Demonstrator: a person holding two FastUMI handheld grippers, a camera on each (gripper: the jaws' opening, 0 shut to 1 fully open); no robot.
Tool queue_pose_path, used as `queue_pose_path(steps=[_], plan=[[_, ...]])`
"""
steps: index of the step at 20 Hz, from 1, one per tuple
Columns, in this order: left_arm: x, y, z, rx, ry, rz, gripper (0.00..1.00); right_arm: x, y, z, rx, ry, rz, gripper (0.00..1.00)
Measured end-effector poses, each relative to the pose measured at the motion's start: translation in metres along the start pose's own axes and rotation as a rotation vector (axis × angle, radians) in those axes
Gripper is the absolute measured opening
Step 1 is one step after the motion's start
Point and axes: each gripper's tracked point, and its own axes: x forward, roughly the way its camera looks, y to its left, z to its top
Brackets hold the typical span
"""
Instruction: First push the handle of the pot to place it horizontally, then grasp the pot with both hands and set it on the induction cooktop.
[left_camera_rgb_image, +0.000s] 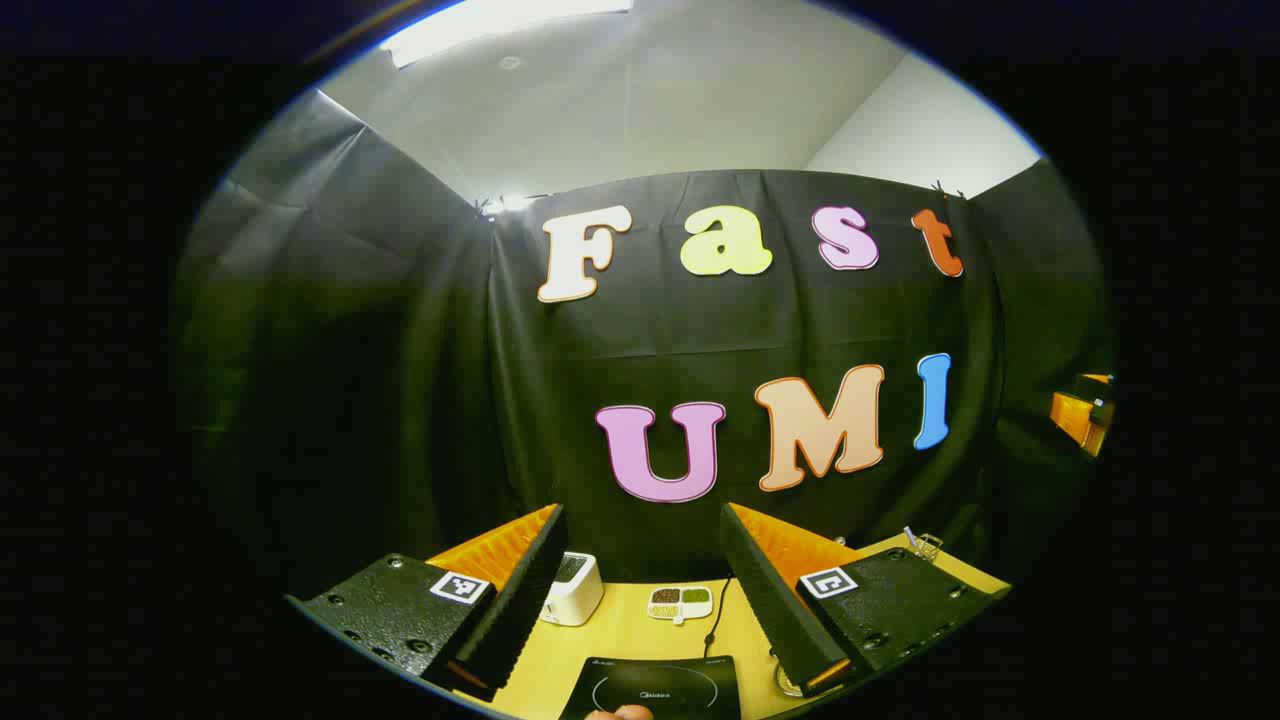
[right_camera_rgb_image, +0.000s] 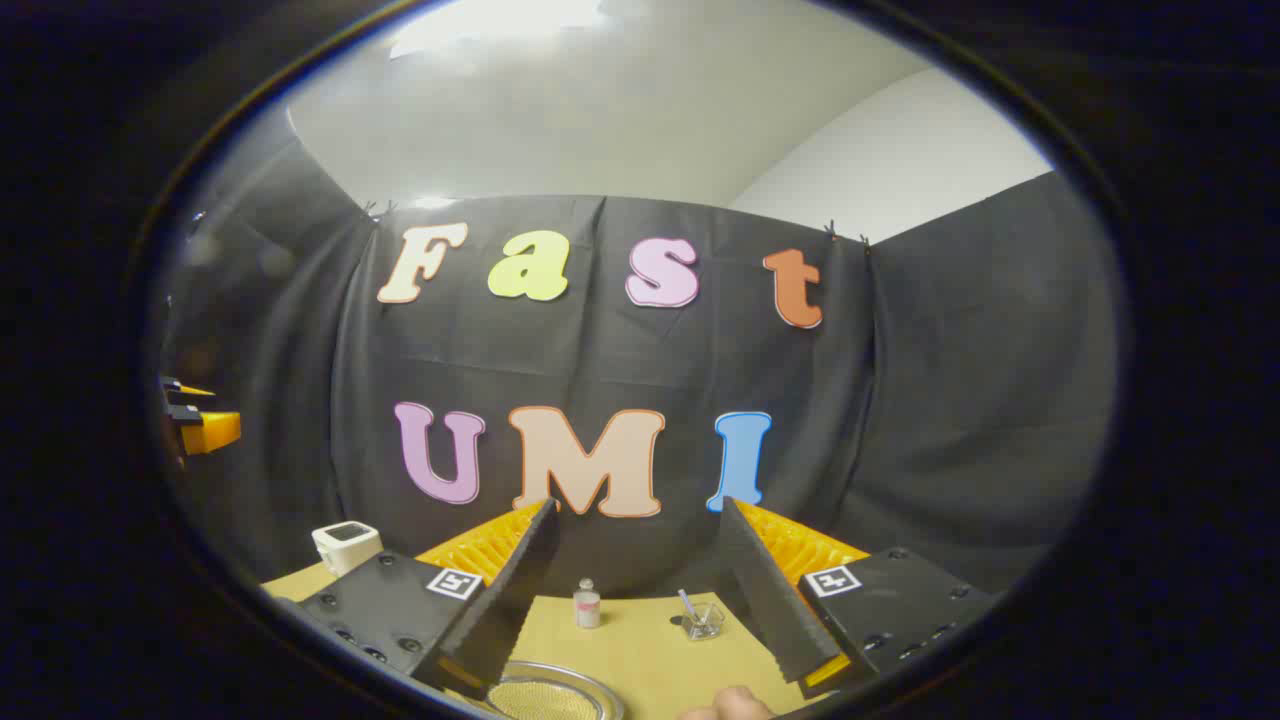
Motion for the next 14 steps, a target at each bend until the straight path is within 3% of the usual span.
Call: queue_pose_path(steps=[14], plan=[[-0.009, -0.002, -0.004, -0.006, -0.004, 0.033, 0.99, 0.001, 0.009, -0.010, -0.011, 0.022, 0.037, 1.00]])
